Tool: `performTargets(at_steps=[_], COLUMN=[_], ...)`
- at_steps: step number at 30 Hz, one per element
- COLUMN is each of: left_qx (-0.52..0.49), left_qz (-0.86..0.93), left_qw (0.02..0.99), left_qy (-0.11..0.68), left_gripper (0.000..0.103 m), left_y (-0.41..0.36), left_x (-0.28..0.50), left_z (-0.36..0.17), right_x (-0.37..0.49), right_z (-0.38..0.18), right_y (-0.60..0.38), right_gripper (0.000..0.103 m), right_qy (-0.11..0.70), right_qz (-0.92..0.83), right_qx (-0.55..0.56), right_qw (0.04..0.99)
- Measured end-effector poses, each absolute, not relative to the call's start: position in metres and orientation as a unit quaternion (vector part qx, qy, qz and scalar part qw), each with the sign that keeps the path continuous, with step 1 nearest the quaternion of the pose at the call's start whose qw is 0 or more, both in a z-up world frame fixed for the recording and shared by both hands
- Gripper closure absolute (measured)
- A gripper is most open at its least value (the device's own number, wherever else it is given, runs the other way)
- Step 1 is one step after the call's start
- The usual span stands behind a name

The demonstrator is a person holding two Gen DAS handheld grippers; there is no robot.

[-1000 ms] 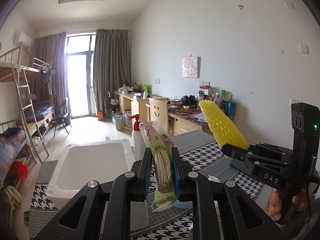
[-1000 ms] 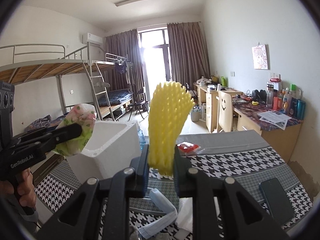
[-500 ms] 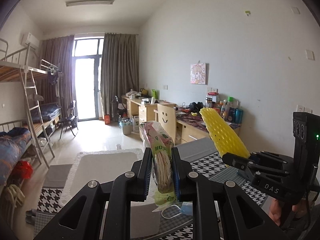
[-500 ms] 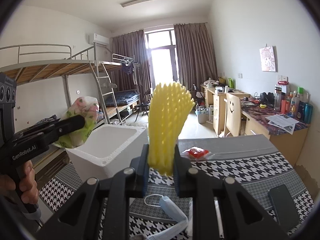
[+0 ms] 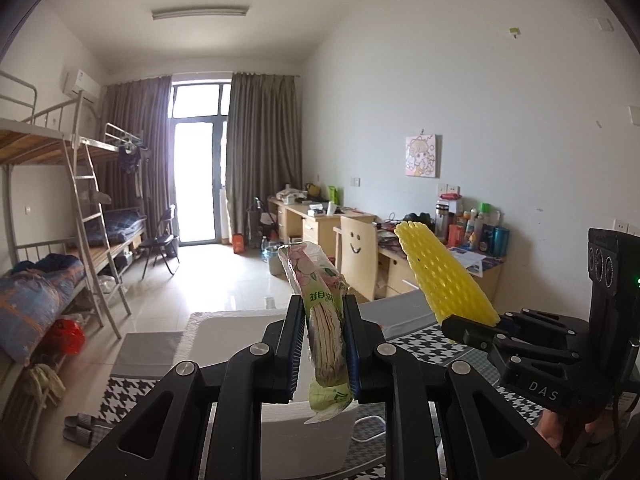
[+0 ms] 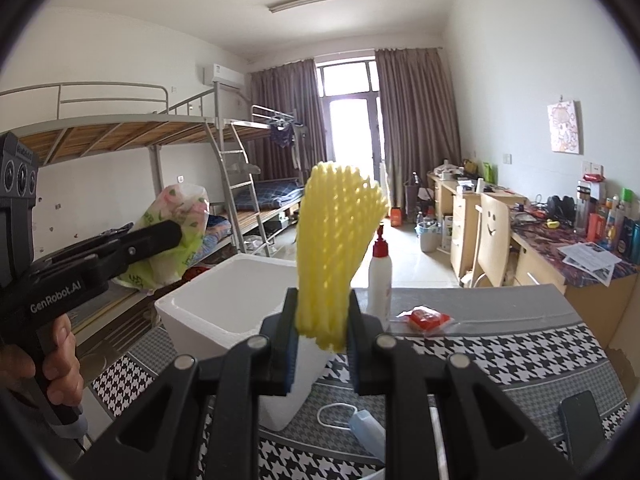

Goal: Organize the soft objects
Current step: 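Carry the snack bag over the foam box and release it with the left tool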

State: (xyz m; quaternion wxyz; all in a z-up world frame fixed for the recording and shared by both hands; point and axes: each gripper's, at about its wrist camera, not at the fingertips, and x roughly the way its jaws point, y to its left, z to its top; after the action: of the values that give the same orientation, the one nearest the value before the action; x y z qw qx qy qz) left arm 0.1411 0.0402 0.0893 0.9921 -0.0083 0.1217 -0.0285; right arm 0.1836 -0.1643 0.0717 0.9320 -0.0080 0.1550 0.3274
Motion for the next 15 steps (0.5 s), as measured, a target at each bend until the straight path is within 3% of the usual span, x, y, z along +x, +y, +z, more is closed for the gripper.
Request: performTargets(at_steps=[15], left_qx=[-0.013], left_qz=[0.015], left_qw=[0.991], left_qy=[0.13], left_gripper=[0.083], left_y=[0.057], left_x=[0.149], left_z=[0.087], right_x=[0.195], right_z=[0.073], right_y=[-0.143], right_gripper=[0.079], right_qy=[0.169], right_qz=[0.356], right_qx=[-0.01], right_qw=[0.919])
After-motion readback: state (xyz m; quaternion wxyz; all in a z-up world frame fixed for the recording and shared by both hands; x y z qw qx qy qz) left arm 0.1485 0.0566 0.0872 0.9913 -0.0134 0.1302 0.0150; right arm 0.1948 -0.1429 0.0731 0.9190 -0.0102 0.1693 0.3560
